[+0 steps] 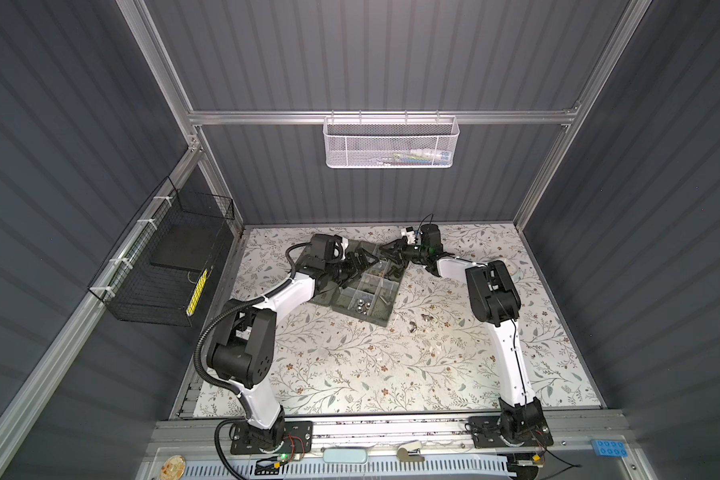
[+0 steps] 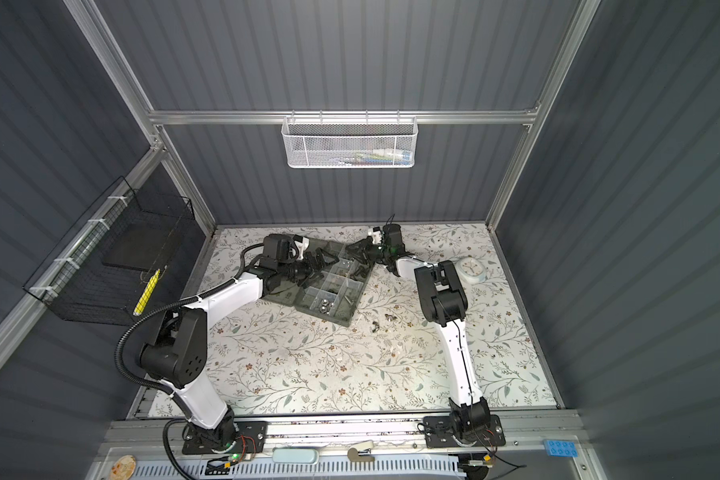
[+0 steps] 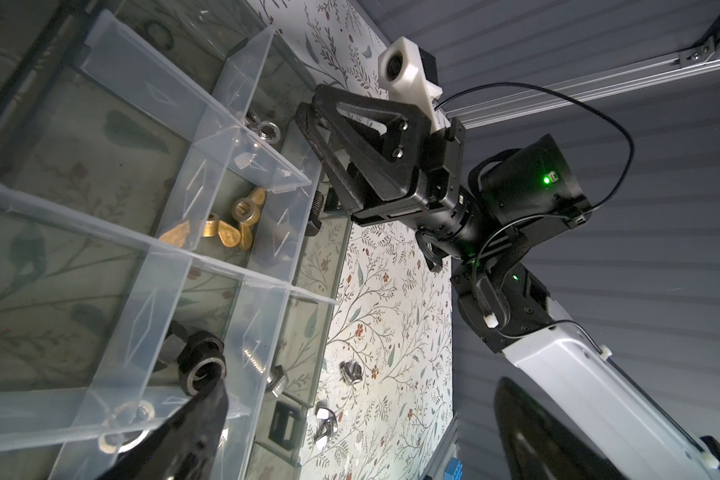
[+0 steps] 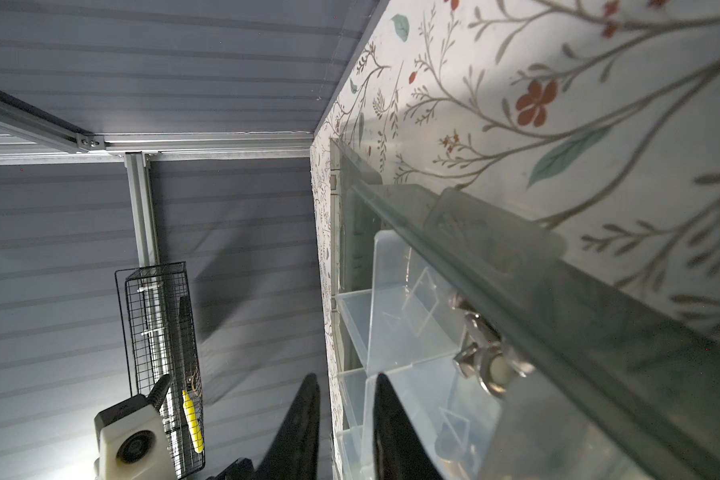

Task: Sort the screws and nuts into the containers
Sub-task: 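Lower the silver nut into a box compartment and open the right gripper, then withdraw the open right gripper from the box back over the pile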

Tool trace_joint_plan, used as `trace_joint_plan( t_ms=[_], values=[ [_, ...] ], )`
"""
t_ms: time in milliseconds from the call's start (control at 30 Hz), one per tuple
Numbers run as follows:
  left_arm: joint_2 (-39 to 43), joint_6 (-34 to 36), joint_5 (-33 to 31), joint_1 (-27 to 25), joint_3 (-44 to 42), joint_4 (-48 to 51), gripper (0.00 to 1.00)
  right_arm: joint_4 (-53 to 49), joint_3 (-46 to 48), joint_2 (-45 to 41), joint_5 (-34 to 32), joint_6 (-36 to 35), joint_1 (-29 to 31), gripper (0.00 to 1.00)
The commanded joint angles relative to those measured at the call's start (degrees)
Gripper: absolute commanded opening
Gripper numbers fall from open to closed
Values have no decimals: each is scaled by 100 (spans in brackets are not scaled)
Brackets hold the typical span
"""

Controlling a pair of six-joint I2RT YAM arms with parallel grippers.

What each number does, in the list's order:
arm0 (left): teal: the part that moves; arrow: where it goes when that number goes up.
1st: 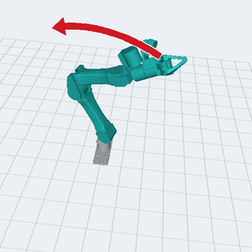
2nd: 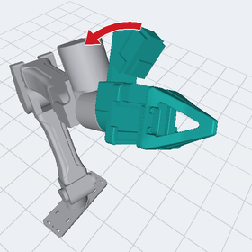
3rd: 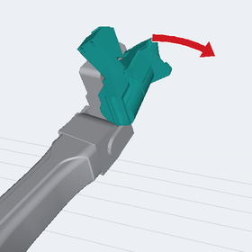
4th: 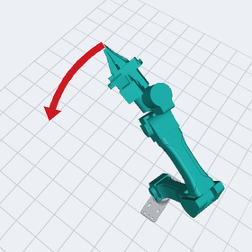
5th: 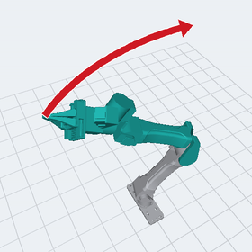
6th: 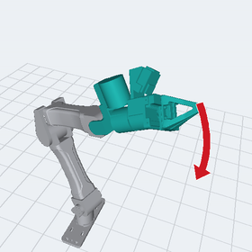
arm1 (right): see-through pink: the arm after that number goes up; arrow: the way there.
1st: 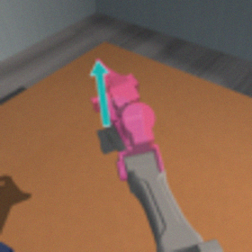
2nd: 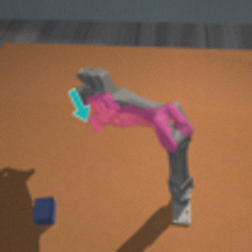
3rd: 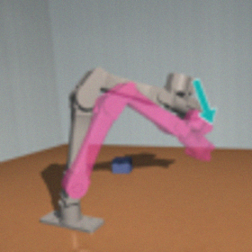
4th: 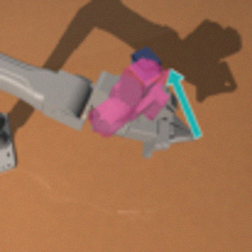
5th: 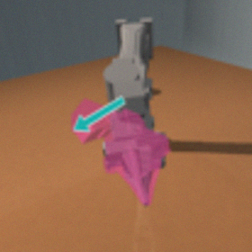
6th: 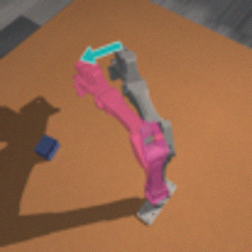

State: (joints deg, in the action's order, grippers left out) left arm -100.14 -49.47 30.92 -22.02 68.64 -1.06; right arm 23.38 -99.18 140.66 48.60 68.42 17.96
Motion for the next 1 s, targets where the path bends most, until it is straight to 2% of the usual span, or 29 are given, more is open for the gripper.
trace_joint_plan(
  t_ms=[0,267,500,600,667,833,967],
  values=[
    [322,157,-66,31,-96,174,100,-484,-109,-125,-71,-247,-14,27],
    [690,192,-145,23,-293,316,100,-738,-139,-608,-87,-460,-84,32],
    [1080,179,-195,22,-555,352,100,-888,301,-1204,-172,-716,-129,40],
    [1247,180,-183,-8,-645,369,100,-1120,609,-1589,-297,-998,-143,49],
    [1340,185,-183,-43,-709,378,100,-1324,870,-1886,-413,-1246,-155,52],
    [1513,167,-243,-259,-888,329,100,-1962,1579,-2717,-751,-1931,-169,71],
    [1593,128,-360,-519,-999,239,100,-2349,2189,-3380,-1038,-2397,-178,92]
  ],
)
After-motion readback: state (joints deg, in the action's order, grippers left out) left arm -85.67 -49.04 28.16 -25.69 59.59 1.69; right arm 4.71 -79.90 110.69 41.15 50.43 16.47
